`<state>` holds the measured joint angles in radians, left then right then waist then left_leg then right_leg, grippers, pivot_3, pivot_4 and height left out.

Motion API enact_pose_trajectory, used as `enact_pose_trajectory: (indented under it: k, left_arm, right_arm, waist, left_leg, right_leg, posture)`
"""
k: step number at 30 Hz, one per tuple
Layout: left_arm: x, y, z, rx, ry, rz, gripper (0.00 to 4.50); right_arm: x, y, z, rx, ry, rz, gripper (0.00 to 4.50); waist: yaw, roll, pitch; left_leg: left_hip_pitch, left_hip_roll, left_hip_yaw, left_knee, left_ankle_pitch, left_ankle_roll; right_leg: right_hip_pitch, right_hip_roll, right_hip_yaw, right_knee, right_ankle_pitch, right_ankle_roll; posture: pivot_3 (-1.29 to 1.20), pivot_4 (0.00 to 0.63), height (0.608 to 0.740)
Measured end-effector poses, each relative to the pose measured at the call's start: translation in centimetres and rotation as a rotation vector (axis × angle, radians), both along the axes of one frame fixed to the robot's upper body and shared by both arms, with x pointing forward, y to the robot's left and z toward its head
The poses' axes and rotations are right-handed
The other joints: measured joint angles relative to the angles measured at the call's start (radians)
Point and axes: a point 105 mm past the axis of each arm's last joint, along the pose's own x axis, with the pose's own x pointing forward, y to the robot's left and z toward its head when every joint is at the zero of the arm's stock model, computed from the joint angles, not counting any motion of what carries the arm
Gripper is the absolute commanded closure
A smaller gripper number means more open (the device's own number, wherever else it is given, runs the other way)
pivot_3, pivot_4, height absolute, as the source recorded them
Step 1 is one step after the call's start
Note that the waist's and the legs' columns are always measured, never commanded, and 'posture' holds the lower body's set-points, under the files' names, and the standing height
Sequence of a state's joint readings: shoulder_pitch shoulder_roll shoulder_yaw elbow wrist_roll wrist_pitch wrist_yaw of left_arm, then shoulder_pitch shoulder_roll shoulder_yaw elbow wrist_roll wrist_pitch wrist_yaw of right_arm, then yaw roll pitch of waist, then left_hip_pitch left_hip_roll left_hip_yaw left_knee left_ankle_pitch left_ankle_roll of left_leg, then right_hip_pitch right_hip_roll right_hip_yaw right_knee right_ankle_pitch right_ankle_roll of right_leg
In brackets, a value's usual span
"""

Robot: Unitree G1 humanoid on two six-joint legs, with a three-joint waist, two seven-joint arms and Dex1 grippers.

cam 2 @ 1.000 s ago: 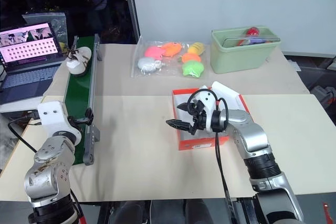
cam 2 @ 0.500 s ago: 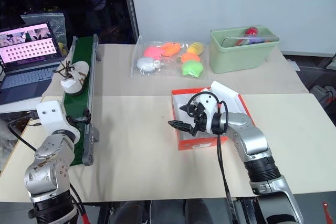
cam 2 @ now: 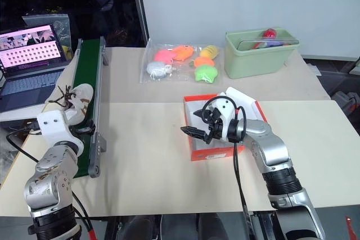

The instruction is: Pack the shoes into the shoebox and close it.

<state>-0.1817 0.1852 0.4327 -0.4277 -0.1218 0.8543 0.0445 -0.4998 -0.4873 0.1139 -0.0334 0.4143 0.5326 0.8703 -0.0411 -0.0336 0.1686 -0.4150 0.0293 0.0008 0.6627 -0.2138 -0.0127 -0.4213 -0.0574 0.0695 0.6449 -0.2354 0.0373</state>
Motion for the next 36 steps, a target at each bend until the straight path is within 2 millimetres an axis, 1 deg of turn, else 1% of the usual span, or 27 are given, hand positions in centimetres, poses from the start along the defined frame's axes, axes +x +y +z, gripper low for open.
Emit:
enact_pose_trajectory:
  k: [3, 5, 6, 7, 9, 11, 18, 21, 23, 25, 26, 27, 28, 30, 31, 33, 34, 36]
  left_arm:
    - [0.0, 0.2, -0.7, -0.009, 0.03, 0.01, 0.0]
    - [-0.1, 0.3, -1.2, -0.016, 0.054, 0.016, 0.52]
    - [-0.2, 0.3, -1.3, -0.017, 0.058, 0.018, 0.62]
    - [-0.2, 0.2, -1.3, -0.021, 0.06, 0.015, 1.04]
    - [-0.1, 0.1, -1.2, -0.023, 0.057, 0.007, 1.7]
    - [-0.1, 0.0, -1.0, -0.023, 0.05, 0.002, 2.07]
    - [0.2, -0.3, -0.6, -0.024, 0.035, -0.003, 2.07]
    - [1.0, -1.2, 0.9, 0.034, -0.036, -0.033, 2.07]
    - [1.5, -2.3, 3.2, 0.138, -0.13, -0.083, 2.07]
    - [1.9, -4.7, 5.9, 0.217, -0.254, -0.172, 2.07]
    - [1.9, -5.8, 6.7, 0.234, -0.298, -0.213, 2.07]
    - [1.9, -6.7, 7.0, 0.24, -0.321, -0.247, 2.07]
    - [2.0, -8.0, 7.1, 0.23, -0.337, -0.303, 2.07]
    - [2.2, -11.0, 6.5, 0.155, -0.342, -0.439, 2.07]
    - [2.2, -12.8, 6.1, 0.101, -0.341, -0.521, 2.07]
    - [2.0, -15.3, 5.9, 0.025, -0.344, -0.639, 2.07]
    - [1.9, -16.7, 6.1, 0.002, -0.35, -0.708, 2.07]
    - [1.8, -17.5, 6.7, -0.003, -0.37, -0.759, 2.07]
  right_arm:
    - [-0.1, 0.1, 0.3, 0.002, -0.012, 0.0, 0.02]
    - [-0.1, 0.0, 0.5, 0.003, -0.012, -0.003, 0.0]
    - [-0.1, 0.0, 0.4, 0.003, -0.009, -0.005, 0.0]
    - [-0.1, 0.0, 0.4, 0.003, -0.005, -0.006, 0.0]
    - [-0.1, 0.0, 0.4, 0.003, -0.004, -0.006, 0.0]
    - [-0.1, 0.0, 0.5, 0.006, -0.005, -0.006, 0.0]
    - [0.1, 0.0, 1.3, 0.03, -0.02, -0.02, 0.0]
    - [0.5, 0.2, 2.3, 0.077, -0.027, -0.034, 0.0]
    - [0.9, 0.2, 3.1, 0.152, 0.007, -0.058, 0.0]
    - [1.4, 0.1, 3.9, 0.265, 0.098, -0.079, 0.0]
    - [1.5, 0.1, 4.1, 0.302, 0.134, -0.081, 0.0]
    - [1.7, 0.2, 4.3, 0.336, 0.168, -0.085, 0.0]
    - [2.1, 0.3, 4.7, 0.397, 0.225, -0.09, 0.0]
    - [2.8, 0.1, 5.4, 0.523, 0.362, -0.106, 0.0]
    - [3.0, 0.0, 5.6, 0.564, 0.416, -0.106, 0.0]
    - [2.9, 0.4, 5.6, 0.606, 0.502, -0.088, 0.0]
    - [2.8, 0.7, 5.2, 0.62, 0.571, -0.081, 0.0]
    - [2.7, 1.0, 4.4, 0.616, 0.635, -0.087, 0.0]
  waist:
    - [0.0, 0.0, 0.0]
    - [0.0, 0.0, 0.0]
    - [0.001, 0.0, 0.0]
    - [0.002, 0.0, 0.0]
    - [0.009, 0.0, 0.0]
    - [0.011, 0.0, 0.0]
    - [0.015, 0.0, 0.0]
    - [0.016, -0.001, 0.001]
    - [0.019, -0.001, 0.001]
    - [0.021, -0.001, 0.001]
    - [0.023, -0.001, 0.001]
    - [0.023, -0.001, 0.001]
    - [0.023, -0.001, 0.001]
    - [0.023, -0.001, 0.001]
    - [0.023, -0.001, 0.001]
    - [0.022, -0.001, 0.001]
    - [0.022, -0.001, 0.001]
    - [0.019, -0.001, 0.001]
  left_leg:
    - [0.0, 0.0, 0.0, 0.0, 0.0, 0.0]
    - [0.0, 0.0, 0.0, 0.0, 0.0, 0.0]
    - [0.0, 0.0, 0.0, 0.0, 0.0, 0.0]
    - [0.0, 0.0, 0.0, 0.0, 0.0, 0.0]
    - [0.001, 0.0, 0.0, 0.0, 0.0, 0.0]
    - [0.001, 0.0, 0.0, 0.0, 0.0, 0.0]
    - [0.001, 0.0, 0.0, 0.0, 0.0, 0.0]
    - [0.0, 0.0, 0.0, 0.0, 0.0, 0.0]
    - [-0.001, 0.0, 0.0, 0.0, 0.0, 0.0]
    - [-0.001, 0.0, 0.0, 0.0, 0.0, 0.0]
    - [-0.001, 0.0, 0.0, 0.0, 0.0, 0.0]
    - [-0.001, 0.0, 0.0, 0.0, 0.0, 0.0]
    - [-0.001, 0.0, 0.0, 0.0, 0.0, 0.0]
    - [-0.001, 0.0, 0.0, 0.0, 0.0, 0.0]
    - [-0.001, 0.0, 0.0, 0.0, 0.0, 0.0]
    - [-0.002, 0.0, 0.0, 0.0, 0.0, 0.0]
    - [-0.003, 0.0, 0.0, 0.0, 0.0, 0.0]
    - [-0.004, 0.0, 0.0, 0.0, 0.0, 0.0]
  right_leg:
    - [0.0, 0.0, 0.0, 0.0, 0.0, 0.0]
    - [0.0, 0.0, 0.0, 0.0, 0.0, 0.0]
    - [0.0, 0.0, 0.0, 0.0, 0.0, 0.0]
    - [0.0, 0.0, 0.0, 0.001, 0.0, 0.0]
    - [0.0, 0.0, 0.0, 0.001, 0.0, 0.0]
    - [0.001, 0.0, 0.0, 0.001, 0.0, 0.0]
    - [0.0, 0.0, 0.0, 0.001, 0.0, 0.0]
    - [0.0, 0.0, 0.0, 0.0, 0.0, 0.0]
    - [-0.001, 0.0, 0.0, 0.0, 0.0, 0.0]
    - [-0.001, -0.001, 0.0, -0.001, 0.0, -0.001]
    - [0.0, -0.001, 0.0, -0.001, 0.0, -0.001]
    - [0.0, -0.001, 0.0, -0.001, 0.0, -0.001]
    - [0.0, -0.001, 0.0, 0.0, 0.0, -0.001]
    - [-0.001, -0.001, 0.0, 0.001, 0.001, -0.001]
    - [-0.001, -0.001, 0.0, 0.0, 0.001, -0.001]
    - [-0.001, 0.0, 0.0, 0.0, 0.001, -0.001]
    - [-0.002, 0.0, 0.0, -0.001, 0.001, -0.001]
    - [-0.003, 0.0, 0.0, -0.001, 0.001, -0.001]
  posture:
    - [0.0, 0.15, 0.729]
    - [0.0, 0.15, 0.729]
    - [0.0, 0.15, 0.729]
    - [0.0, 0.15, 0.729]
    - [0.0, 0.15, 0.729]
    - [0.0, 0.15, 0.729]
    - [0.0, 0.15, 0.729]
    - [0.0, 0.15, 0.729]
    - [0.0, 0.15, 0.729]
    - [0.0, 0.15, 0.729]
    - [0.0, 0.15, 0.729]
    - [0.0, 0.15, 0.729]
    - [0.0, 0.15, 0.729]
    - [0.0, 0.15, 0.729]
    - [0.0, 0.15, 0.729]
    - [0.0, 0.15, 0.729]
    - [0.0, 0.15, 0.729]
    - [0.0, 0.15, 0.729]
